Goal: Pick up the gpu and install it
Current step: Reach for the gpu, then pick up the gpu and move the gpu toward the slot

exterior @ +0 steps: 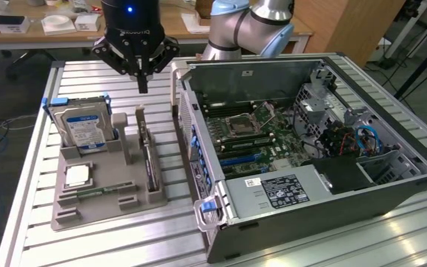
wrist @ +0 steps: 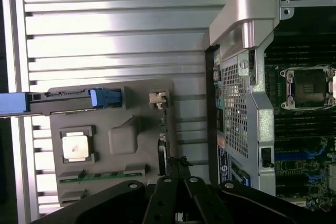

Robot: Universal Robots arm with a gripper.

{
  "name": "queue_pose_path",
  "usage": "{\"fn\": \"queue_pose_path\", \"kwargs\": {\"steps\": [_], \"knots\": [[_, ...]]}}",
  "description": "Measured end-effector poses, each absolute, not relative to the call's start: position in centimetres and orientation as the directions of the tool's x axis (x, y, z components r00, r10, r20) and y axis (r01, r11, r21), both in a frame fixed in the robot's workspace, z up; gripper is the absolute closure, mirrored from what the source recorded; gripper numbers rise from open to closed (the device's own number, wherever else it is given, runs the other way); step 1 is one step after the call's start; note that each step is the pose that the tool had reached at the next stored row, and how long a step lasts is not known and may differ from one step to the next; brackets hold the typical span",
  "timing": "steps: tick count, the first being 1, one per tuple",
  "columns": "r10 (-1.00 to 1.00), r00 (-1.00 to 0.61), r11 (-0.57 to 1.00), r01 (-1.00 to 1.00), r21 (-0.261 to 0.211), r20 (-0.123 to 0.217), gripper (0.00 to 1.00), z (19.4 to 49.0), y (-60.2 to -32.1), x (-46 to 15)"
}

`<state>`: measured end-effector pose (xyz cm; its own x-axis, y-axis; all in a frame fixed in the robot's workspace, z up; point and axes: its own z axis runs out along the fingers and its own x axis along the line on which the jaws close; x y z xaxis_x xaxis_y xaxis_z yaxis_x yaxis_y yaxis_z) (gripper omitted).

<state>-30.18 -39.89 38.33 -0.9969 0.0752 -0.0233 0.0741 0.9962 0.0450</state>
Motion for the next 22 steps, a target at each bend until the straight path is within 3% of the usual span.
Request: {"fn": "queue_pose_path", "kwargs": {"steps": [16, 22], "knots": [[0.075, -0.997, 0.996, 0.074, 0.045, -0.023, 0.89, 38.33, -39.89, -30.22], [0.075, -0.997, 0.996, 0.074, 0.045, -0.023, 0.59, 38.33, -39.89, -30.22]]}}
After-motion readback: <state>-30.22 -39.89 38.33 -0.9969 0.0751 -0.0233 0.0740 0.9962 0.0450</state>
